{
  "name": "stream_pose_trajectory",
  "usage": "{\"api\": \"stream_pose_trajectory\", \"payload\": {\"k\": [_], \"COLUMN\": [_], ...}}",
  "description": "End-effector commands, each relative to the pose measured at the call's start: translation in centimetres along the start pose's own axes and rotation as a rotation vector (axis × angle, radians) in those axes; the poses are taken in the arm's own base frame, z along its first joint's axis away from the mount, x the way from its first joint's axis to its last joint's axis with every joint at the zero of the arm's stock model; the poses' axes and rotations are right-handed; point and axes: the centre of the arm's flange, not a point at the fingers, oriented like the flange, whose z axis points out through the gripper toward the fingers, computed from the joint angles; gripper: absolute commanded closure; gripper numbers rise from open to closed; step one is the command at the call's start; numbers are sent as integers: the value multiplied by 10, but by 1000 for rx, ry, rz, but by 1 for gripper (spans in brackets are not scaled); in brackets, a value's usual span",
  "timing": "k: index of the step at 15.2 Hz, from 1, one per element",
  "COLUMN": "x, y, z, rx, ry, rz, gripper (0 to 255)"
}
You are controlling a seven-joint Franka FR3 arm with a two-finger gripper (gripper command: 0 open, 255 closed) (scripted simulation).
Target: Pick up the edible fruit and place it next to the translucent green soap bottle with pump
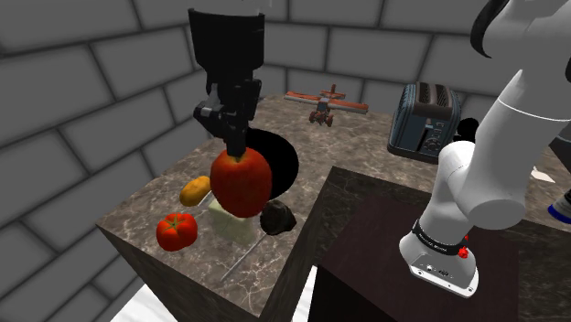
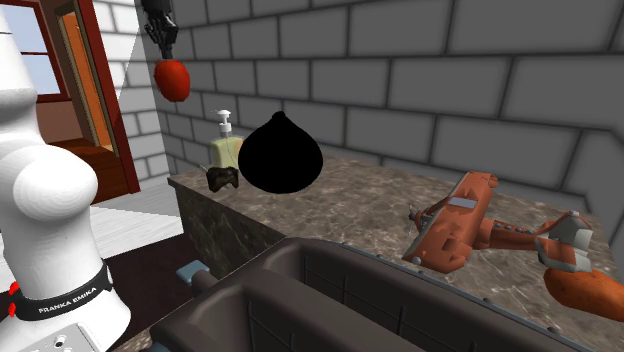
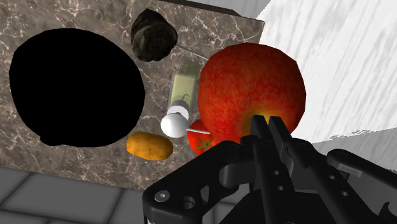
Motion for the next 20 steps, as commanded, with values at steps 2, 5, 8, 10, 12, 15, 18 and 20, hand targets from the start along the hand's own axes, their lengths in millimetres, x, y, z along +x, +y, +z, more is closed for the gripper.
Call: {"api": "stream_pose_trajectory", "payload": {"k": [2,5,8,10,12,15,18,20], "x": [-1,-2,-3,-4,-4,-6,-7,-7], "y": [1,2,2,3,3,3,4,4], "z": [16,31,47,58,68,84,100,110], "rx": [0,0,0,0,0,0,0,0], "ry": [1,1,1,1,1,1,1,1], "rz": [0,0,0,0,0,0,0,0], "gripper": [255,255,255,255,255,255,255,255]}}
